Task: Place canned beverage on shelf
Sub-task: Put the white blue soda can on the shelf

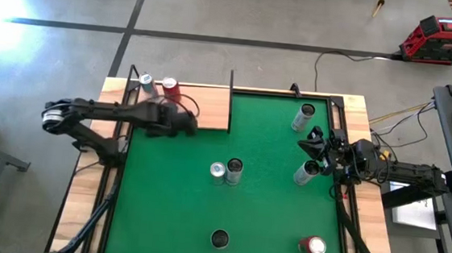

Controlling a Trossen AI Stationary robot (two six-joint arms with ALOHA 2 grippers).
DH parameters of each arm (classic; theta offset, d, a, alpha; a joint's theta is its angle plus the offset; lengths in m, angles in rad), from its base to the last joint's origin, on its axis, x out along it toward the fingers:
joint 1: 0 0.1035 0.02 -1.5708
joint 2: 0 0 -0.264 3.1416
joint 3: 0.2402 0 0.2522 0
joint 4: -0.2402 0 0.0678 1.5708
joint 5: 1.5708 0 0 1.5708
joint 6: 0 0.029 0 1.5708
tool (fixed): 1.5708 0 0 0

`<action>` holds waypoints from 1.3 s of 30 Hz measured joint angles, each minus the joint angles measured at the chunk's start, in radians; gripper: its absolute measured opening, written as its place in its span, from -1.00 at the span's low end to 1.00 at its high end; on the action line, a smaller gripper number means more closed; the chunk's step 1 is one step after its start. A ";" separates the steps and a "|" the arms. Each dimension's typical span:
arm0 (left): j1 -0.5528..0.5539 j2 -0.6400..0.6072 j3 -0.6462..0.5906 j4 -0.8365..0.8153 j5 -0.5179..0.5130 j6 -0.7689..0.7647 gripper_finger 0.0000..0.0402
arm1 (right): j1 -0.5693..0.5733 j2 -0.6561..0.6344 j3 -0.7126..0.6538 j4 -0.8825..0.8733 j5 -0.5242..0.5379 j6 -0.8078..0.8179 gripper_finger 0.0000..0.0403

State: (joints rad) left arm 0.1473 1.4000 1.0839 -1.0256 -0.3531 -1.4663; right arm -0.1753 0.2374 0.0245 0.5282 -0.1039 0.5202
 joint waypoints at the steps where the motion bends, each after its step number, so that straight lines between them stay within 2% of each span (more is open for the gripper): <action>1: -0.028 0.022 0.033 -0.032 -0.001 -0.031 0.83 | 0.000 0.000 0.000 0.000 0.000 0.000 -0.94; 7: -0.166 0.163 0.228 -0.163 -0.004 -0.146 0.83 | 0.000 0.000 0.000 0.000 0.000 0.000 -0.94; 15: -0.267 0.320 0.445 -0.255 -0.097 -0.158 0.83 | 0.000 0.000 0.000 0.000 0.000 0.000 -0.94; 27: -0.311 0.484 0.687 -0.276 -0.112 -0.040 0.83 | 0.000 0.000 0.000 0.000 0.000 0.000 -0.94; 39: -0.330 0.622 0.924 -0.278 -0.110 0.235 0.83 | 0.000 0.000 0.000 0.000 0.000 0.000 -0.94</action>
State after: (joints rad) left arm -0.1832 2.0223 2.0083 -1.3033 -0.4635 -1.2309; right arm -0.1749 0.2374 0.0246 0.5284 -0.1038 0.5203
